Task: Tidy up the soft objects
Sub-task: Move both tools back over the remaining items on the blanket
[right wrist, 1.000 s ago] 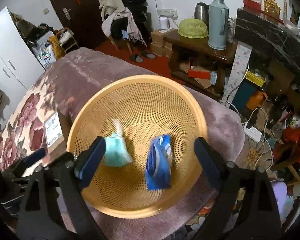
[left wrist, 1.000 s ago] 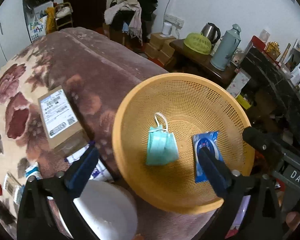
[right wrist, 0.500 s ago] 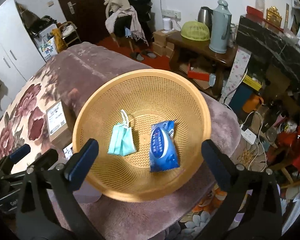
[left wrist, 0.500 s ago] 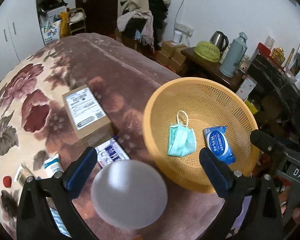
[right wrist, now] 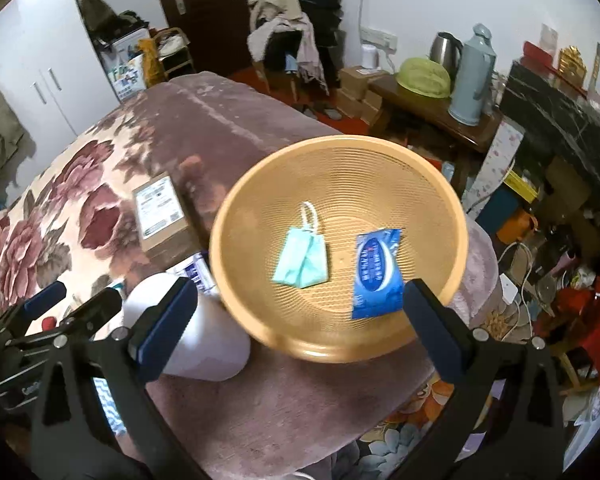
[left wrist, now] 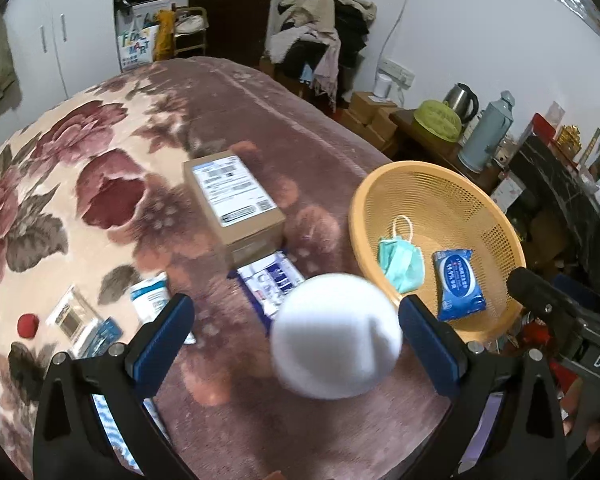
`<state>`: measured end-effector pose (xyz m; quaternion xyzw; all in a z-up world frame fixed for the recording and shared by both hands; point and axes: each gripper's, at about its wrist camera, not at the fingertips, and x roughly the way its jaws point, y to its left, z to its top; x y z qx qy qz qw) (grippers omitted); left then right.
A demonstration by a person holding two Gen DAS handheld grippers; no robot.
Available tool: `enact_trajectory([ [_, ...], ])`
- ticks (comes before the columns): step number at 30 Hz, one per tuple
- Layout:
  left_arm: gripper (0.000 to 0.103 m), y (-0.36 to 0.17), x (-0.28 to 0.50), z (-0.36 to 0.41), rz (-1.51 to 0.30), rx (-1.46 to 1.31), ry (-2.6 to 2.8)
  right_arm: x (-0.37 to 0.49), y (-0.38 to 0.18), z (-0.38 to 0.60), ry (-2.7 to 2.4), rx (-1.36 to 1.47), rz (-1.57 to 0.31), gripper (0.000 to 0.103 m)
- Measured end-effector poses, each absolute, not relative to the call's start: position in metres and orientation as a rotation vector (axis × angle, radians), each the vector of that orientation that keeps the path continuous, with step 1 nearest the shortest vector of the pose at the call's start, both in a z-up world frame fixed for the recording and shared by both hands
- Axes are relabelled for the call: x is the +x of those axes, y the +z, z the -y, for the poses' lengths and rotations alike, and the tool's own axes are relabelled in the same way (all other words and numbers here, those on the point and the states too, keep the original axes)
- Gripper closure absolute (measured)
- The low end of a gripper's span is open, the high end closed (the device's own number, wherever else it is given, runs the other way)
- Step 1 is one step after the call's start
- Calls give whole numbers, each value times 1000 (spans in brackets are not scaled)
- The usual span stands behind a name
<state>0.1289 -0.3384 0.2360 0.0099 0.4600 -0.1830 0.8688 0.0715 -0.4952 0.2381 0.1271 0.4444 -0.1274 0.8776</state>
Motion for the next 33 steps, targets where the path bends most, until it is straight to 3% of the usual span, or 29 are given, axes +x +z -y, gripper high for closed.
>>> enact_trajectory([
  [33, 1, 211, 95, 146, -991, -124, -196, 74, 235, 319, -65, 50, -978, 0],
])
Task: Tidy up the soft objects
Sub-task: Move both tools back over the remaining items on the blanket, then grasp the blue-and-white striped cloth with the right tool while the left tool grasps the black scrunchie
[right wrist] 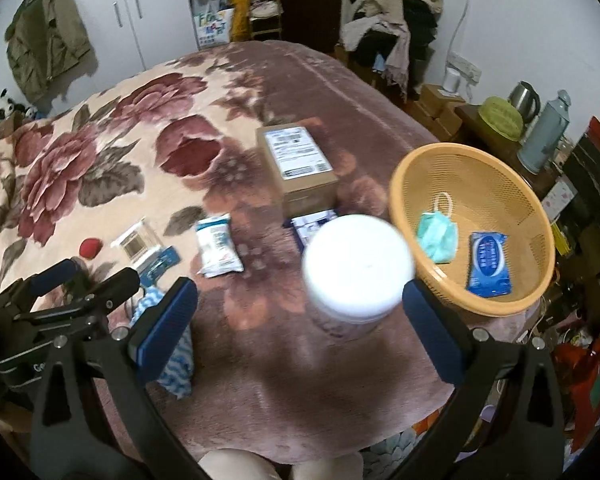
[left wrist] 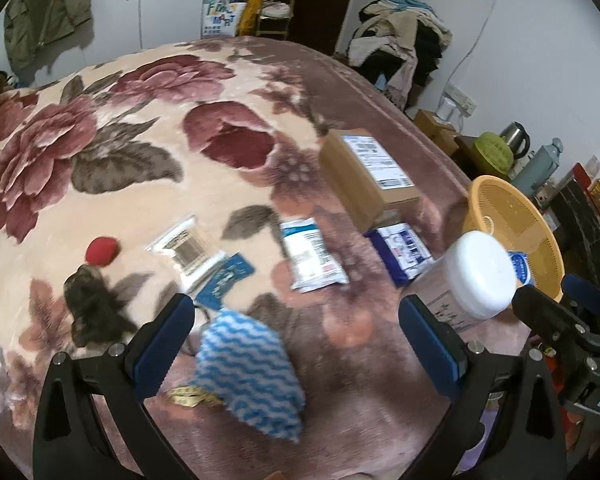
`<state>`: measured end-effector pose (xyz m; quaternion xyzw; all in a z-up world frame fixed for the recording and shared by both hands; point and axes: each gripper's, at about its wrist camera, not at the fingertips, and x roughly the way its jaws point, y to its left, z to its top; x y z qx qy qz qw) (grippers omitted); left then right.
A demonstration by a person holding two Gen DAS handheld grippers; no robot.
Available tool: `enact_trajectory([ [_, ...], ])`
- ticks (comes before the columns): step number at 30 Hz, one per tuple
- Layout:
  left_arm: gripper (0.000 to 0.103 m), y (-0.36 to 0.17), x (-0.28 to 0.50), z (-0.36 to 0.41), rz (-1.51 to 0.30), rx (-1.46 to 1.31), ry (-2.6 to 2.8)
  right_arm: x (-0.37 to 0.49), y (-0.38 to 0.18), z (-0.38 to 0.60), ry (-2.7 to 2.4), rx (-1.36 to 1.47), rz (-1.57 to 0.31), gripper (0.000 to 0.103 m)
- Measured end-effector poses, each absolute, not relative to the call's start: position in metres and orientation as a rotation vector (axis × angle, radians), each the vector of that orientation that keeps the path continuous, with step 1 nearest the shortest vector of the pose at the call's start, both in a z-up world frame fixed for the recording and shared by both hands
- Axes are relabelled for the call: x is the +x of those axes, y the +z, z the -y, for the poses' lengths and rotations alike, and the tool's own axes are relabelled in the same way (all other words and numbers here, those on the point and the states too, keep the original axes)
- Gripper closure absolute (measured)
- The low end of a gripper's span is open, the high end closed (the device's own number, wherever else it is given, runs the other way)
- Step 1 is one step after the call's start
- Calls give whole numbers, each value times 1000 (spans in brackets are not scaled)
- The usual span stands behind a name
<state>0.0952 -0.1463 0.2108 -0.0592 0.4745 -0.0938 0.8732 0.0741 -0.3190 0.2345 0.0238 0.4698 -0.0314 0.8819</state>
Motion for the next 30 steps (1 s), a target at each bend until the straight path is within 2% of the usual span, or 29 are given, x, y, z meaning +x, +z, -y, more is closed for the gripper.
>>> enact_trajectory([
  [30, 1, 139, 73, 55, -1114, -146, -74, 72, 170, 242, 28, 28, -1098, 0],
])
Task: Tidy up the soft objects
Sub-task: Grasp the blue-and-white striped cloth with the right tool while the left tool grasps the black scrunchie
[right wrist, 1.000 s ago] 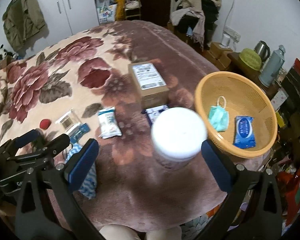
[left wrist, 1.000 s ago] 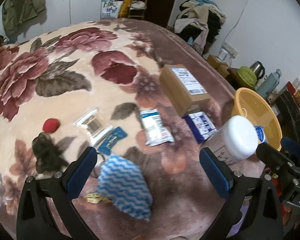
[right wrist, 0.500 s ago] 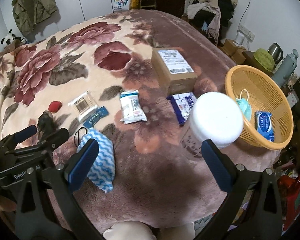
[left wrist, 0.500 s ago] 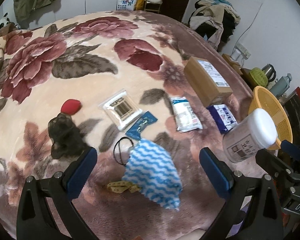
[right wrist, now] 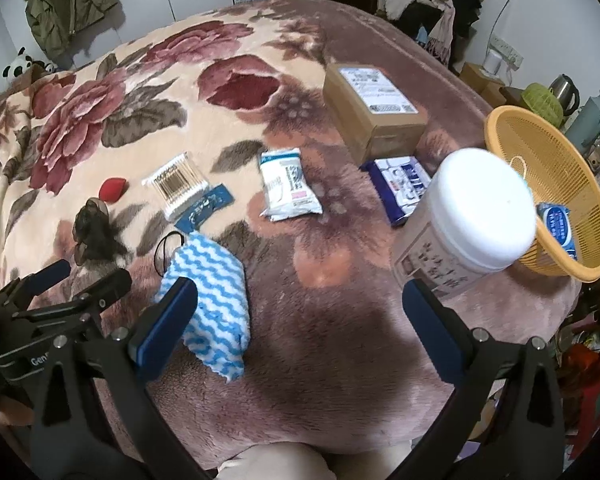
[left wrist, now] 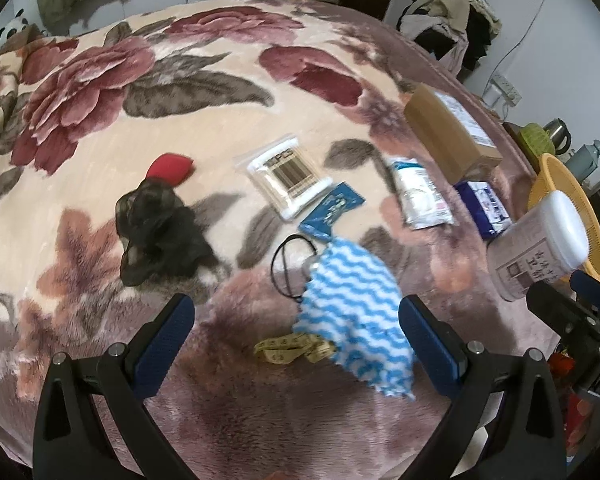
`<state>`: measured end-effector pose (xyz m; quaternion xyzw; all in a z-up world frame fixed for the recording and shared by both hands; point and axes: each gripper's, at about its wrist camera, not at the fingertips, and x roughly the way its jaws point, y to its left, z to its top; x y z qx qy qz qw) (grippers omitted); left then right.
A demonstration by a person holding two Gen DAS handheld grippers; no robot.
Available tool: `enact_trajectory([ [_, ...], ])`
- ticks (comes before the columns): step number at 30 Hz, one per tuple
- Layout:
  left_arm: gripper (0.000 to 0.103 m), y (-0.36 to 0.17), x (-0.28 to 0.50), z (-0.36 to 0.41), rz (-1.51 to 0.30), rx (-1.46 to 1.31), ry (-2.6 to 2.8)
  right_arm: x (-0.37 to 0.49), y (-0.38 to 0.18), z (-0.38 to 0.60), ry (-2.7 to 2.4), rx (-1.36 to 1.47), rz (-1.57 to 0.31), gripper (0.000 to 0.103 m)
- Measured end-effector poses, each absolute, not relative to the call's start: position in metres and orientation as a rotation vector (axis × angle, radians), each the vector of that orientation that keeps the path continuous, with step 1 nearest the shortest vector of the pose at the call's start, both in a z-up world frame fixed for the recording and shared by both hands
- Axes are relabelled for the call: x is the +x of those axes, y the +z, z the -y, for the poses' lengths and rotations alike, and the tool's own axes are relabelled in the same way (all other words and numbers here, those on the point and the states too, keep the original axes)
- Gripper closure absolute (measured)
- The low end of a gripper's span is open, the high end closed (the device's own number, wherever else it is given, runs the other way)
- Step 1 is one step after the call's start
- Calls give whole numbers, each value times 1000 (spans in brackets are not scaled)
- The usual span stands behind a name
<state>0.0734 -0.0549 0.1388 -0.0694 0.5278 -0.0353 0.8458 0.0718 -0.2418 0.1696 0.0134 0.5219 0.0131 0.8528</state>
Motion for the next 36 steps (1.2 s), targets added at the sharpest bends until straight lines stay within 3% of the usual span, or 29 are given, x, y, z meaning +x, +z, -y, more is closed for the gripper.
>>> enact_trajectory([
  [29, 1, 83, 59, -56, -1177, -251, 106, 99, 52, 174, 165, 30, -1348, 1],
  [31, 1, 83, 60, -62, -1171, -262, 111, 98, 48, 172, 184, 43, -1353, 15],
  [32, 1, 84, 60, -65, -1165, -268, 113, 98, 46, 172, 199, 56, -1359, 39],
  [33, 1, 85, 62, -67, -1157, -274, 116, 98, 43, 172, 212, 63, -1379, 49],
  [34, 1, 86, 64, -69, -1152, -280, 115, 98, 42, 172, 217, 60, -1383, 52],
  [36, 1, 88, 69, -70, -1143, -286, 110, 96, 46, 175, 246, 63, -1365, 80],
])
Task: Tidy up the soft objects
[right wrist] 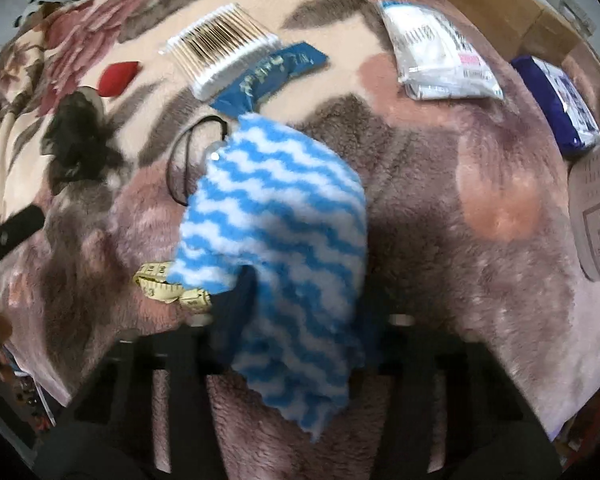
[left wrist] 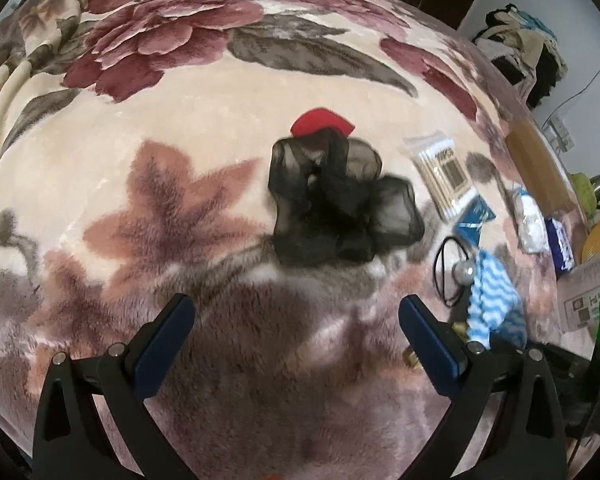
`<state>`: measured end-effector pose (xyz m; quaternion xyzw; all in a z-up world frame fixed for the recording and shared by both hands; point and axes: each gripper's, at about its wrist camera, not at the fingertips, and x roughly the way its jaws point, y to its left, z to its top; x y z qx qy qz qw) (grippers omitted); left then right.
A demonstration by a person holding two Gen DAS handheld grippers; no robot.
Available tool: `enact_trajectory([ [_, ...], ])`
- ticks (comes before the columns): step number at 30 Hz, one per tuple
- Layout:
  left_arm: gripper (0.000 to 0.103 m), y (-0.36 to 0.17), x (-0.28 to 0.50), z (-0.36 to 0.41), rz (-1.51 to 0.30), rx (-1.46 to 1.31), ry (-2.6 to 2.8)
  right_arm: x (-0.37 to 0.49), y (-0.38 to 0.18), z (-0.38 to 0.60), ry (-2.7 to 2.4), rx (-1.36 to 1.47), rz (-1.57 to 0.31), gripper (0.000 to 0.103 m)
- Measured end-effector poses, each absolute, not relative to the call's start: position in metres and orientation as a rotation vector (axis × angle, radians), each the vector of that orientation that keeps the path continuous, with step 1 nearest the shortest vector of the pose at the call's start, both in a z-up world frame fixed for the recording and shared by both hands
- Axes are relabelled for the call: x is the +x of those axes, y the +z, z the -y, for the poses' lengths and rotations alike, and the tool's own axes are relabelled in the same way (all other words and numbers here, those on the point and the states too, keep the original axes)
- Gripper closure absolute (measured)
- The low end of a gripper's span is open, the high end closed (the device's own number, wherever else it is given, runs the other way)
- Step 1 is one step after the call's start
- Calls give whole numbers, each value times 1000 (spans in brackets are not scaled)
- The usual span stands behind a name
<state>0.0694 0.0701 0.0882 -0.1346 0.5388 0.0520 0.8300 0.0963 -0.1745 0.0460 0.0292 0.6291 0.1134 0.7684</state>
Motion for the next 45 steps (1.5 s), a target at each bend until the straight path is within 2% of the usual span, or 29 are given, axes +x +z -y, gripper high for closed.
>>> enact_trajectory([
  [7, 1, 93, 101, -64, -1129, -296, 97, 99, 80, 200, 224, 106, -1270, 82],
  [12, 1, 77, 129, -57, -1172, -300, 90, 101, 85, 202, 223, 94, -1258, 82],
  [14, 6, 70, 134, -57, -1182, -317, 93, 98, 83, 200, 230, 85, -1259, 82],
  [17, 37, 62, 140, -55, -1208, -317, 99, 99, 81, 197, 241, 63, -1263, 82],
  [18, 67, 60, 140, -54, -1216, -309, 96, 100, 81, 196, 245, 59, -1266, 82],
  [19, 75, 59, 140, -53, -1222, -295, 98, 101, 79, 195, 249, 57, -1270, 82],
  [20, 75, 60, 137, -51, -1215, -279, 102, 102, 77, 193, 253, 58, -1275, 82],
  [22, 82, 62, 132, -50, -1201, -282, 86, 101, 75, 193, 257, 59, -1279, 82],
  [45, 84, 96, 40, -9, -1194, -265, 45, 65, 106, 203, 274, 75, -1213, 82],
])
